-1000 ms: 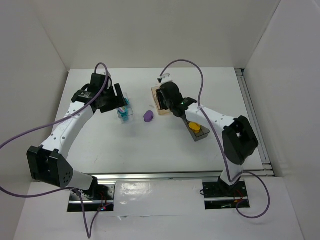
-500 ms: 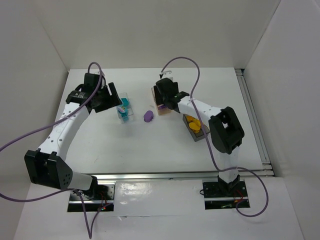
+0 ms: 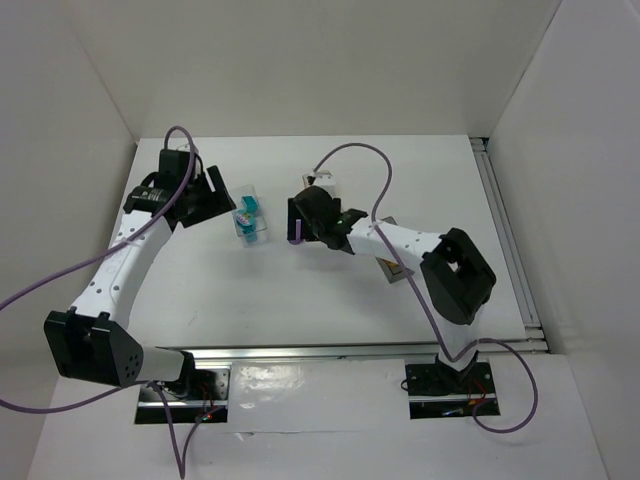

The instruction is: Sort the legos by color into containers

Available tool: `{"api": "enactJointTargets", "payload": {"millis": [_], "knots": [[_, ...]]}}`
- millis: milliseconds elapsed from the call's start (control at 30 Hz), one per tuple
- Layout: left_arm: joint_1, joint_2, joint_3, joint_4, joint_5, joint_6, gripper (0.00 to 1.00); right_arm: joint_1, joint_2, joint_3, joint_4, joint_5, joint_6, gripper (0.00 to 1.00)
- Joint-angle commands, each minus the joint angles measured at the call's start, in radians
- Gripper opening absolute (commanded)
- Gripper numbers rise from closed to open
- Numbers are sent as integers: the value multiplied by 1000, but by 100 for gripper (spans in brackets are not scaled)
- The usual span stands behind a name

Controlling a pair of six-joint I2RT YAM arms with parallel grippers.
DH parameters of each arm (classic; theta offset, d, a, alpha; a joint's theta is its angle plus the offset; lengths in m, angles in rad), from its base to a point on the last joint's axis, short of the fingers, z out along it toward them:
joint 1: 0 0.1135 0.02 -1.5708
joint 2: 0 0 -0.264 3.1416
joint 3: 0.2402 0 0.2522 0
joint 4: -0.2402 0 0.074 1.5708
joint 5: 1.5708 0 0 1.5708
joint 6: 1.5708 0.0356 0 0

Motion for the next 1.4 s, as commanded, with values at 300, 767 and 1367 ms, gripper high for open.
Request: {"api": "enactJointTargets", "payload": {"millis": [300, 767, 1367], "knots": [[15, -38, -16, 11, -15, 14, 82, -10, 238, 165, -7, 83, 284, 91], [34, -47, -25, 2, 16, 33, 82, 30, 383, 328, -108, 172, 253, 78], [34, -36, -44, 11, 34, 33, 82, 8, -77, 49, 13, 298, 19, 39]]}}
